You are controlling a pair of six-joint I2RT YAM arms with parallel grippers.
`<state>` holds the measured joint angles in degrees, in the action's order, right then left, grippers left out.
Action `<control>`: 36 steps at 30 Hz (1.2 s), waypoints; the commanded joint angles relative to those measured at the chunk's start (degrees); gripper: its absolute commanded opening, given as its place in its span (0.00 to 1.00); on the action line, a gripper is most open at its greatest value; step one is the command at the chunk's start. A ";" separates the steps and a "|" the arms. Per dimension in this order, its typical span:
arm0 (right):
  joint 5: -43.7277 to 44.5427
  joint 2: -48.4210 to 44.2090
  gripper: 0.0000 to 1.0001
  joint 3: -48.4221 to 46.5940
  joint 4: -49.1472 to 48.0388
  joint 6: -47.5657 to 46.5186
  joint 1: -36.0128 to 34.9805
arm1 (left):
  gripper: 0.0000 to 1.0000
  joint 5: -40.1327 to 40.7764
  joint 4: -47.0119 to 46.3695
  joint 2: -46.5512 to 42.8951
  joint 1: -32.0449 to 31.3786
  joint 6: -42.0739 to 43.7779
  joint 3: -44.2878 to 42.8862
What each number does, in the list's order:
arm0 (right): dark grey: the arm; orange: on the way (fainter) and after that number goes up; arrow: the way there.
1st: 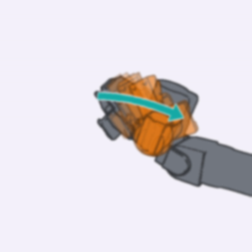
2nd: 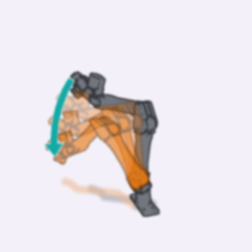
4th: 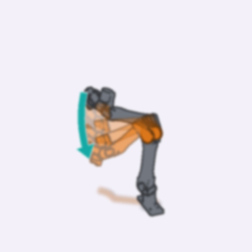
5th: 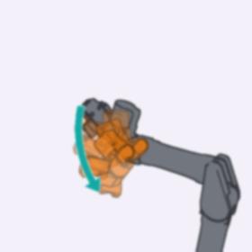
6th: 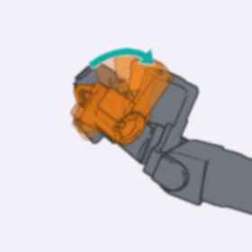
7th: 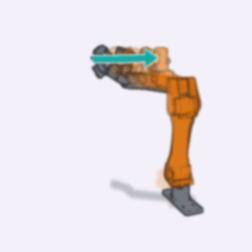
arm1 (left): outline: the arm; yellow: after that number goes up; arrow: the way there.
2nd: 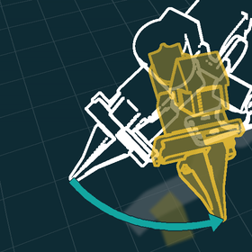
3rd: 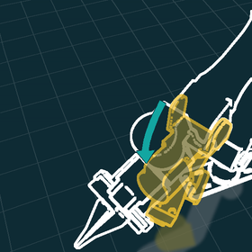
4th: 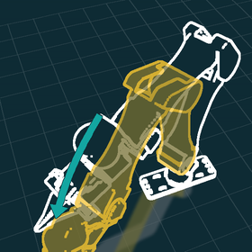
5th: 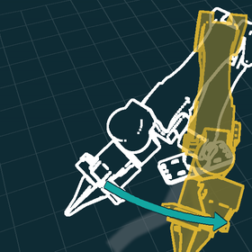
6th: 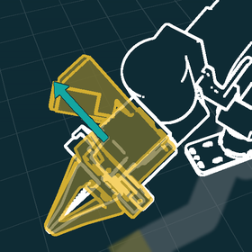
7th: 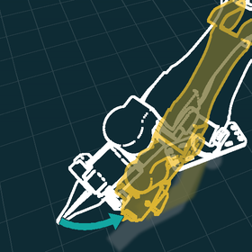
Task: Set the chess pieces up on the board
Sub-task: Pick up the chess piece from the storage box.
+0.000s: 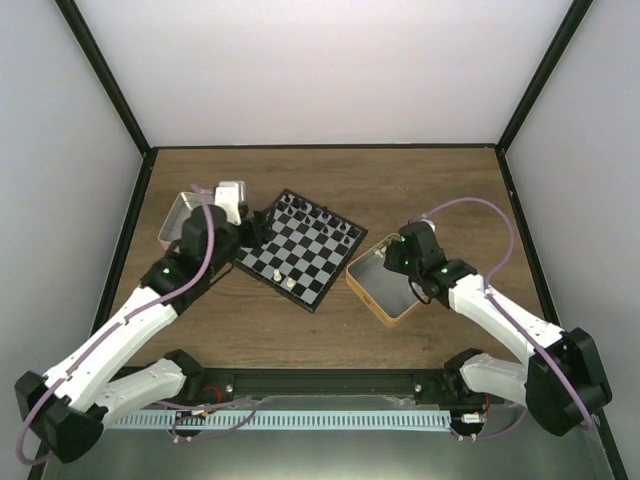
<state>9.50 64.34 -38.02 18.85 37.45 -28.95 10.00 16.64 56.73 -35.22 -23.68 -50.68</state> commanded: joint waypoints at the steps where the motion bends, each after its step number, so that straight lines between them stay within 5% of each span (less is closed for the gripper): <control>1: 2.63 1.54 0.49 -0.36 0.63 2.70 3.30 | 0.71 2.78 -3.06 -4.49 0.24 8.66 -2.57; 9: 0.85 9.77 0.39 -3.07 -0.02 0.97 6.40 | 0.75 3.22 -10.98 -8.71 0.24 14.21 2.38; 21: 3.96 16.45 0.48 -4.50 1.01 2.72 6.49 | 0.76 2.31 -11.03 -8.62 0.24 14.28 3.82; 36: 8.23 23.81 0.42 -7.67 -1.97 7.22 6.61 | 0.77 3.01 -11.15 -10.36 0.24 13.58 4.90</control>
<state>16.58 87.26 -44.34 18.52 44.53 -22.94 12.73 6.68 47.24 -35.22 -10.24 -46.50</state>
